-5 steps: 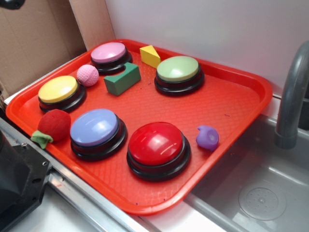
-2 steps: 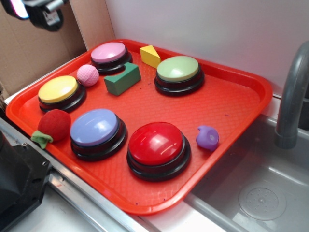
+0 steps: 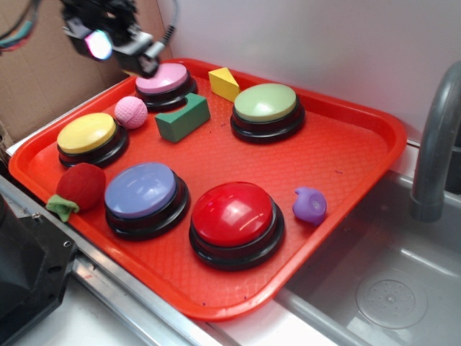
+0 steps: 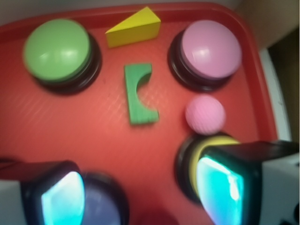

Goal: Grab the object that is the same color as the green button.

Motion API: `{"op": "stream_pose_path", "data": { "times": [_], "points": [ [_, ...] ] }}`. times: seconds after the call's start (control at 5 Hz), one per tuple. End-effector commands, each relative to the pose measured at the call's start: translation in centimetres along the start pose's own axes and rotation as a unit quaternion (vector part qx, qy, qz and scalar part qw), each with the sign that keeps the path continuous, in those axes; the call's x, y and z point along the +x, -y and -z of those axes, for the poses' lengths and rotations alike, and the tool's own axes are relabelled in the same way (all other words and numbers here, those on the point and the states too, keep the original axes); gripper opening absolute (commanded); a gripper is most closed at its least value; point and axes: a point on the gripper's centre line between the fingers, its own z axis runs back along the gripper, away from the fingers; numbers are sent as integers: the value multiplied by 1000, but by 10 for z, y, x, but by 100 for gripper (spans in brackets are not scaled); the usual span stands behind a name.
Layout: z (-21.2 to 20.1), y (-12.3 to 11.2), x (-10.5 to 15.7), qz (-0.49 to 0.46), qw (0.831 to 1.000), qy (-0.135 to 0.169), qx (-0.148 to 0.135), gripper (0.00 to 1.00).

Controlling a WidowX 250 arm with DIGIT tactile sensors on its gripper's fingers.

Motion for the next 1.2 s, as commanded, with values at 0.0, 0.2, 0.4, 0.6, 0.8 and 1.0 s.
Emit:
{"op": "stream_pose_path", "data": {
  "times": [0.0,0.2,0.4,0.6,0.8,1.0],
  "points": [
    [53,-2,31,21,999,29,6,100],
    [71,-1,41,46,998,36,15,100],
    [86,-3,46,46,998,28,10,100],
    [94,-1,44,53,998,23,13,0],
    [91,0,43,63,998,18,17,0],
    [74,-1,45,83,996,-19,-12,0]
  ]
}}
